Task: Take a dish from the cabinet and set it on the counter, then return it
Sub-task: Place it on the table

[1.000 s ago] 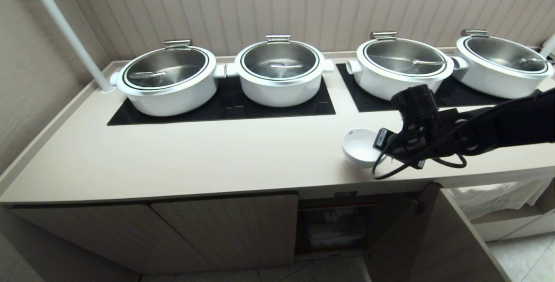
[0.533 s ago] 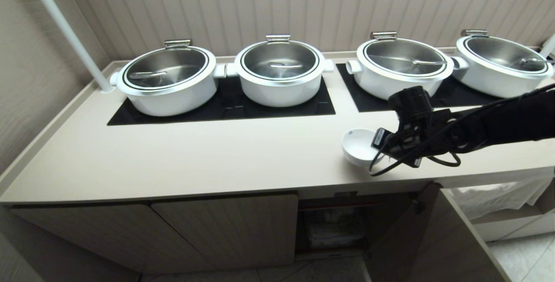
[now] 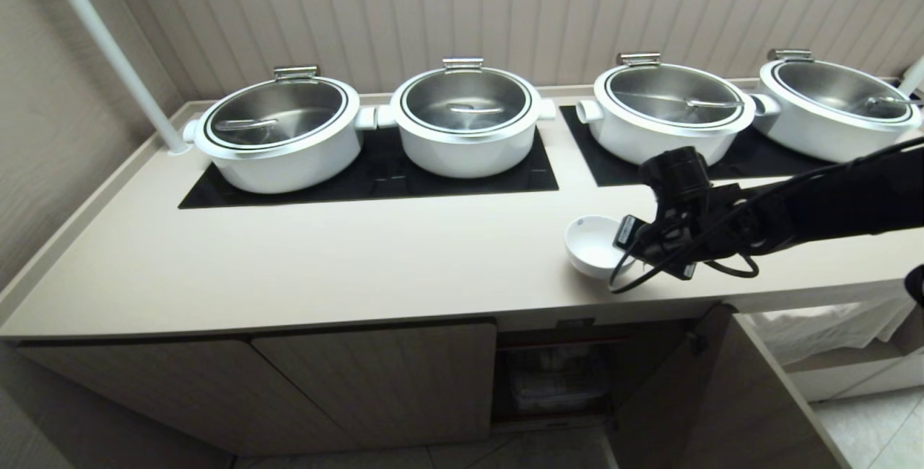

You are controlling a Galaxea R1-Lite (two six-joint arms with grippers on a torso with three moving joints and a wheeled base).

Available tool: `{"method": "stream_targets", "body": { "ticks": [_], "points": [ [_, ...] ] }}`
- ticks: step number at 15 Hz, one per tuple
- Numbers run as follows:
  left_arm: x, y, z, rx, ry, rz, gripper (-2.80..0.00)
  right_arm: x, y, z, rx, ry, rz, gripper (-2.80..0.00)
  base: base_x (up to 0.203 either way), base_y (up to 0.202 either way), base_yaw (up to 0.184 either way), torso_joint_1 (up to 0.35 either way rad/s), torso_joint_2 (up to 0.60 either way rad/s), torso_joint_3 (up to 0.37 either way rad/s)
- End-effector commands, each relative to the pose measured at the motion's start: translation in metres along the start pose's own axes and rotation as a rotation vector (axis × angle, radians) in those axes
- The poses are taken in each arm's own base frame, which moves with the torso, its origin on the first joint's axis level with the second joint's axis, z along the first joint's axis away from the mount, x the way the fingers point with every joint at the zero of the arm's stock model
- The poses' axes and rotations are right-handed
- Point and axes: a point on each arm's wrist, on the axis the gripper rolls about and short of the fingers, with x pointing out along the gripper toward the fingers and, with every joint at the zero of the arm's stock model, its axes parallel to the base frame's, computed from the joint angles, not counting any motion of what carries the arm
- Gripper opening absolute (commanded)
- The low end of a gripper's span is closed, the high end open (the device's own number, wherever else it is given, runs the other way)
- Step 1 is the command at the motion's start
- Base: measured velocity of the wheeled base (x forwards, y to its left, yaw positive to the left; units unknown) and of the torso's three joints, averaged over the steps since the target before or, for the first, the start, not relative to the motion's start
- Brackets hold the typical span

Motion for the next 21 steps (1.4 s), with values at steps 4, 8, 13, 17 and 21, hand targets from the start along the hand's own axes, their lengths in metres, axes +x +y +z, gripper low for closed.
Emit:
{"method": "stream_targets", "body": {
  "ticks": [4, 8, 13, 17, 21],
  "points": [
    [0.0, 0.0, 0.0, -0.001, 0.0, 0.001, -2.8, 0.006, 0.003, 0.001, 0.027, 0.007, -0.006, -2.8, 0.0, 0.0, 0.0, 0.0, 0.0, 0.0],
    [0.0, 0.0, 0.0, -0.001, 0.0, 0.001, -2.8, 0.009, 0.002, -0.002, 0.025, 0.023, -0.019, -2.8, 0.0, 0.0, 0.0, 0.0, 0.0, 0.0],
    [0.0, 0.0, 0.0, -0.001, -0.001, 0.001, -2.8, 0.015, 0.002, -0.004, 0.022, 0.032, -0.026, -2.8, 0.0, 0.0, 0.0, 0.0, 0.0, 0.0],
    [0.0, 0.0, 0.0, -0.001, -0.001, 0.001, -2.8, 0.017, 0.006, 0.0, 0.025, 0.021, -0.017, -2.8, 0.0, 0.0, 0.0, 0.0, 0.0, 0.0],
    [0.0, 0.0, 0.0, -0.001, 0.0, 0.001, -2.8, 0.017, 0.008, 0.003, 0.027, 0.014, -0.012, -2.8, 0.0, 0.0, 0.0, 0.0, 0.0, 0.0]
  ]
}}
